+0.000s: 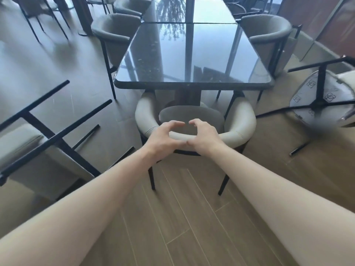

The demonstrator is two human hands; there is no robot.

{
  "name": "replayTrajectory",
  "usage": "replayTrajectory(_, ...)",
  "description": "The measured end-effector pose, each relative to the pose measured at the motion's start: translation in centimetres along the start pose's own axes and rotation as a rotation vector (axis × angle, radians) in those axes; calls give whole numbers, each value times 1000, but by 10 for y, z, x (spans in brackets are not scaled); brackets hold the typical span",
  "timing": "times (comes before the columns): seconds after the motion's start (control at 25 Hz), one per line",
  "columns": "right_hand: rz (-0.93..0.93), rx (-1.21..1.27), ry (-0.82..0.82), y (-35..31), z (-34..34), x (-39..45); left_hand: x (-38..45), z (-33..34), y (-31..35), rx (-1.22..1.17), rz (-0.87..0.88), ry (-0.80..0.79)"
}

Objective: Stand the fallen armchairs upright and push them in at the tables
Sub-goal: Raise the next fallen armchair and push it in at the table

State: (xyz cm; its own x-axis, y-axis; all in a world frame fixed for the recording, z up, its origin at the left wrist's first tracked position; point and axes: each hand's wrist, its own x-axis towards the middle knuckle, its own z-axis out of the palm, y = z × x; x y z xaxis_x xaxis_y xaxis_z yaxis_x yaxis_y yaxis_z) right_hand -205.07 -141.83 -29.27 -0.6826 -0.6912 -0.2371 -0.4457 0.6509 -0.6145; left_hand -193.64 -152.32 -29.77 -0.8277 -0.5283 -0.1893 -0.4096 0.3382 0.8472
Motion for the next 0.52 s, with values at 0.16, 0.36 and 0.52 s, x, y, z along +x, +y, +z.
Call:
replayTrajectory(0.16,-140,225,62,-50,-24,-57,-53,-36,42,-268,6,170)
replayTrajectory(0.36,-198,513,9,-89,-43,-129,-133,-67,82,-515,-24,288)
replayTrajectory(0.52,-322,644,-23,-126,-55,-187,-201,-92,102,-554,30,341)
